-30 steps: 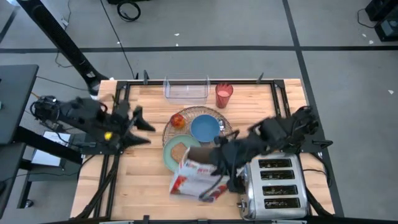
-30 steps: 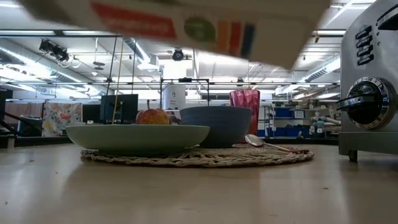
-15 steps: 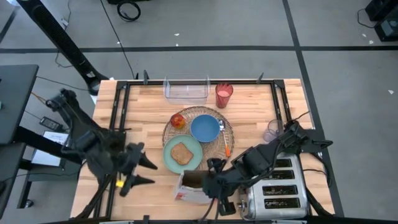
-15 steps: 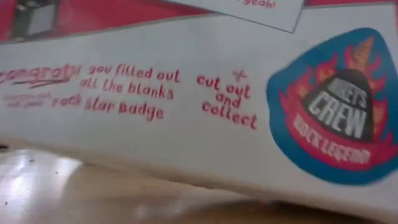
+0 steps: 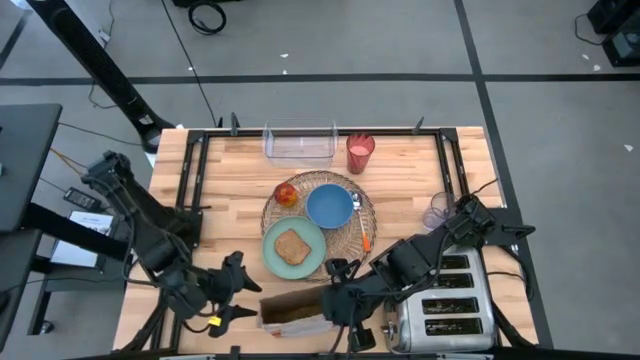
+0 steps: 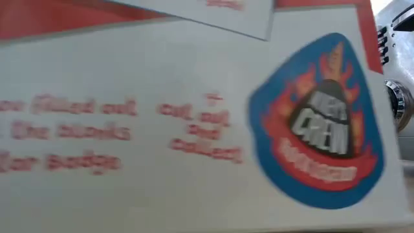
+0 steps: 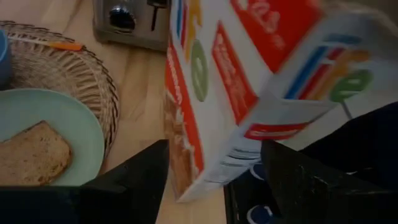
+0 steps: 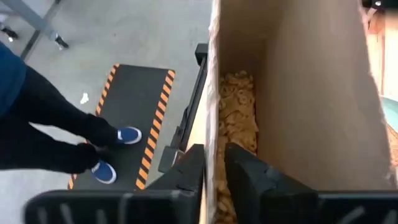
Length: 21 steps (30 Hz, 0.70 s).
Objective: Arrange a breakfast setting
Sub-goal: Pour the cereal into the blue bowl
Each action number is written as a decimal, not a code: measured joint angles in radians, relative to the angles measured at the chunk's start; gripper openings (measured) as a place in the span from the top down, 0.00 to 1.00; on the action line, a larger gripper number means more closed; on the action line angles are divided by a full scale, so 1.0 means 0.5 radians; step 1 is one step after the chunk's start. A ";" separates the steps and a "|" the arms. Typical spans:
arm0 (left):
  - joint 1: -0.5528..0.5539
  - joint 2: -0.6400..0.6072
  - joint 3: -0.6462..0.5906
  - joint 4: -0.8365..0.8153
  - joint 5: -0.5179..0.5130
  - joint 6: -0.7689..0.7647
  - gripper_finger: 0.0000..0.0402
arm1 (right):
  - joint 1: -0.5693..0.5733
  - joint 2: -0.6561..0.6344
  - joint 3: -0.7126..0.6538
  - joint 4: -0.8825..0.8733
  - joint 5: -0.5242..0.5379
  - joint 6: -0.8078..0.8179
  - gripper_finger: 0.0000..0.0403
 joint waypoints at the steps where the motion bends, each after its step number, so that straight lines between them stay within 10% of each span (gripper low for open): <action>1: 0.001 0.014 0.001 0.001 0.007 -0.005 0.33 | -0.001 0.000 0.000 0.005 0.004 0.000 0.80; 21: -0.147 0.073 0.001 -0.063 0.421 -0.668 0.23 | 0.084 -0.091 0.042 0.090 0.210 -0.098 0.38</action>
